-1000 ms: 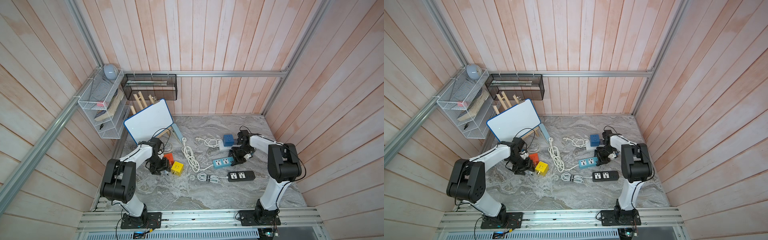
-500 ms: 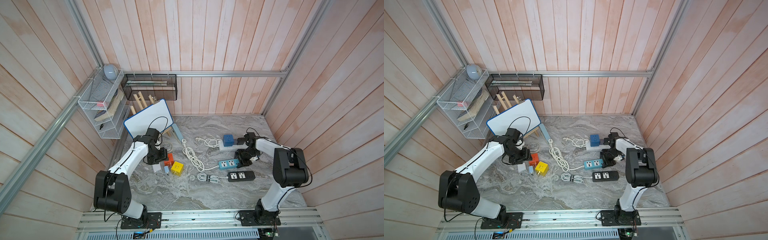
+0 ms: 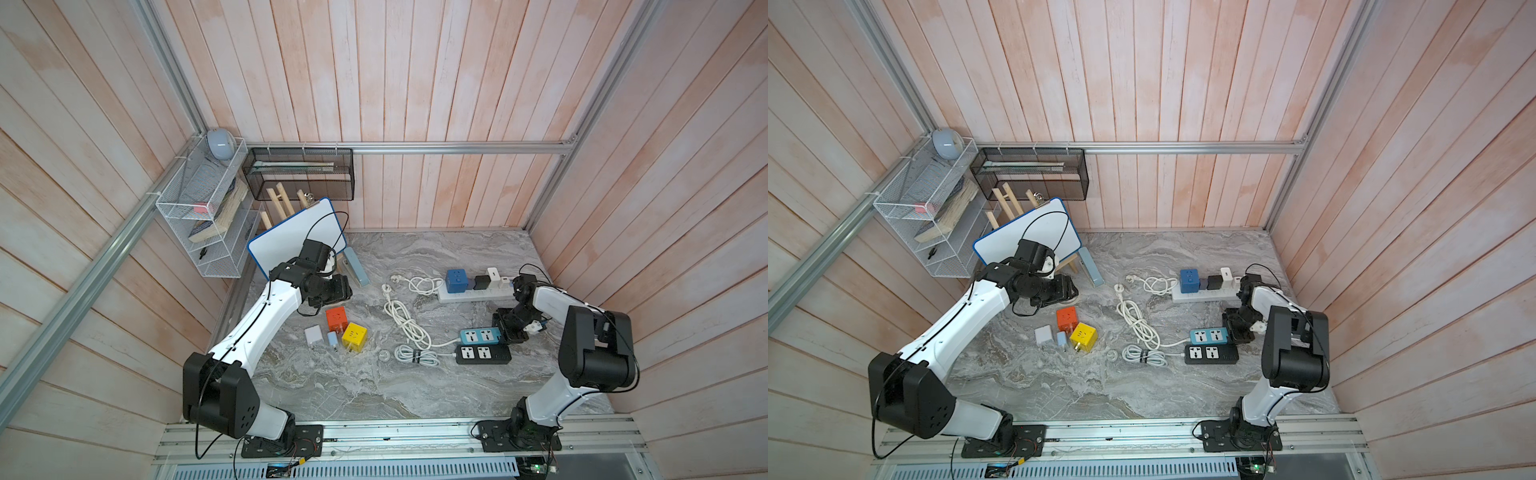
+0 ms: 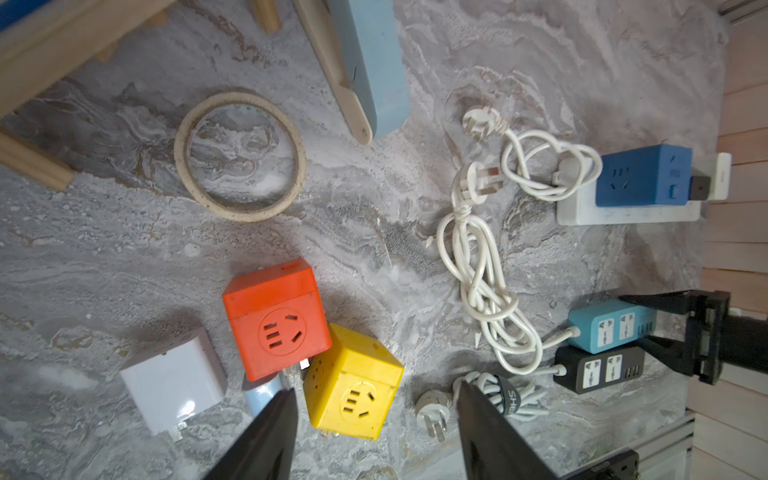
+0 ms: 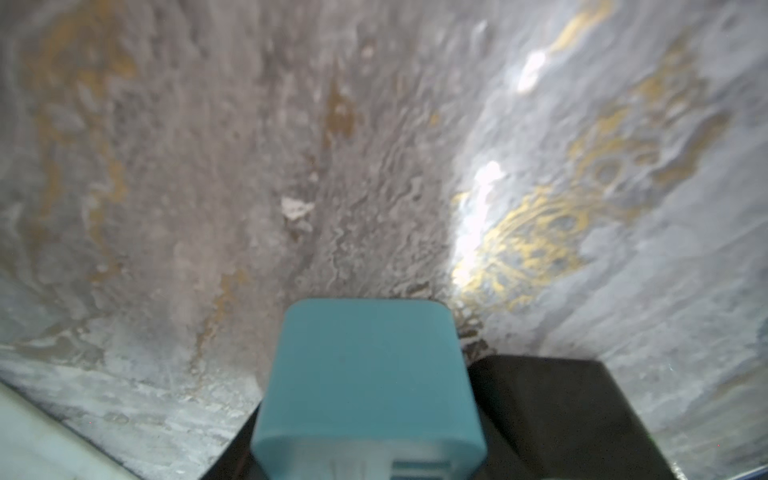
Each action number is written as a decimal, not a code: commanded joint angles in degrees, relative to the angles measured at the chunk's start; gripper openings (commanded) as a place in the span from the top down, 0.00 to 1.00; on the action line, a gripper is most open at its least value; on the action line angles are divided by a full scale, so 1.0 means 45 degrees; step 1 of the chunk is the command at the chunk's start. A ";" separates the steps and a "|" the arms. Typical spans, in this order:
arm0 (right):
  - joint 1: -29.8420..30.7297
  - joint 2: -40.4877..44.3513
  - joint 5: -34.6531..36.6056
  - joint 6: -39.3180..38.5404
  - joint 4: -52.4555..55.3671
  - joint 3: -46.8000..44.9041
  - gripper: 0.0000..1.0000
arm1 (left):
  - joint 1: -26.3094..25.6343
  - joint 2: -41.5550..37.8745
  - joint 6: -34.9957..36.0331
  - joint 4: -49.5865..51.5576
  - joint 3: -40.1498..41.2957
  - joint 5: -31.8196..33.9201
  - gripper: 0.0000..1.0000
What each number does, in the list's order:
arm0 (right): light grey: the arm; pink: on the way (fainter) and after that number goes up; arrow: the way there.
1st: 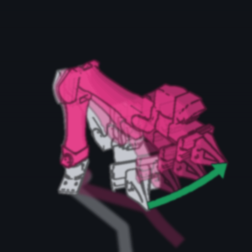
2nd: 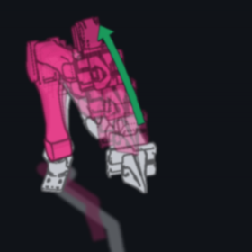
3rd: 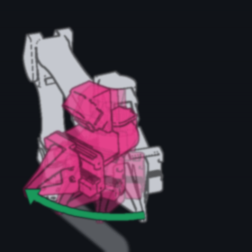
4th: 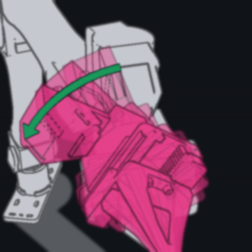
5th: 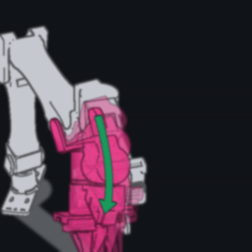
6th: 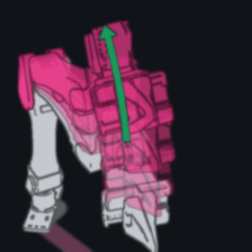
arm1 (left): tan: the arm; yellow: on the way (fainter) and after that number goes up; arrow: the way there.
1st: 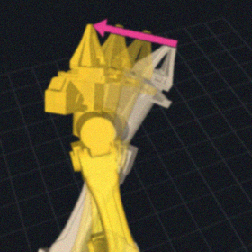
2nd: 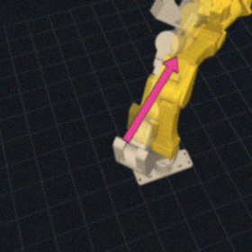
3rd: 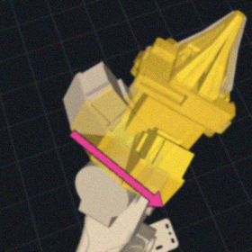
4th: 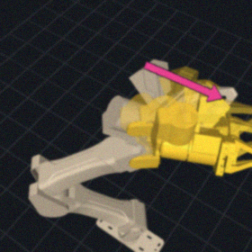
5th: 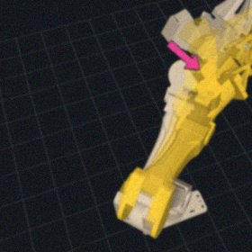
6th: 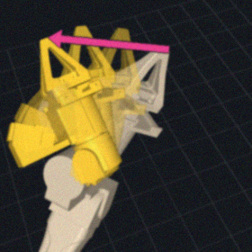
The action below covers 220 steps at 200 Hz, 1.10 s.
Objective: Pull the plug off the socket
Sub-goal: Move the socket to the center of the board.
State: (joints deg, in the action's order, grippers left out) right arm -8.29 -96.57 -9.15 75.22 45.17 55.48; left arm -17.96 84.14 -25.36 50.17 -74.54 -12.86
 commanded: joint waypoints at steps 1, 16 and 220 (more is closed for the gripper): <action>-0.0382 0.0055 0.1808 -0.0688 0.0349 -0.0373 1.00 | -0.0458 0.0005 -0.0272 -0.1102 -0.0502 -0.0047 0.33; -0.0459 0.0086 0.1738 -0.0862 0.0284 -0.0357 1.00 | -0.0904 0.0147 -0.0189 -0.1538 -0.0721 -0.0016 0.32; 0.0953 0.1063 0.3127 -0.3476 0.0380 0.3148 0.36 | -0.4474 0.9299 -0.0797 -0.3644 -0.7541 0.1131 0.38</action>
State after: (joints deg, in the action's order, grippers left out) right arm -5.23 -92.58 0.80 63.57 46.28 66.39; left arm -37.39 123.15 -26.35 34.26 -105.51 -10.13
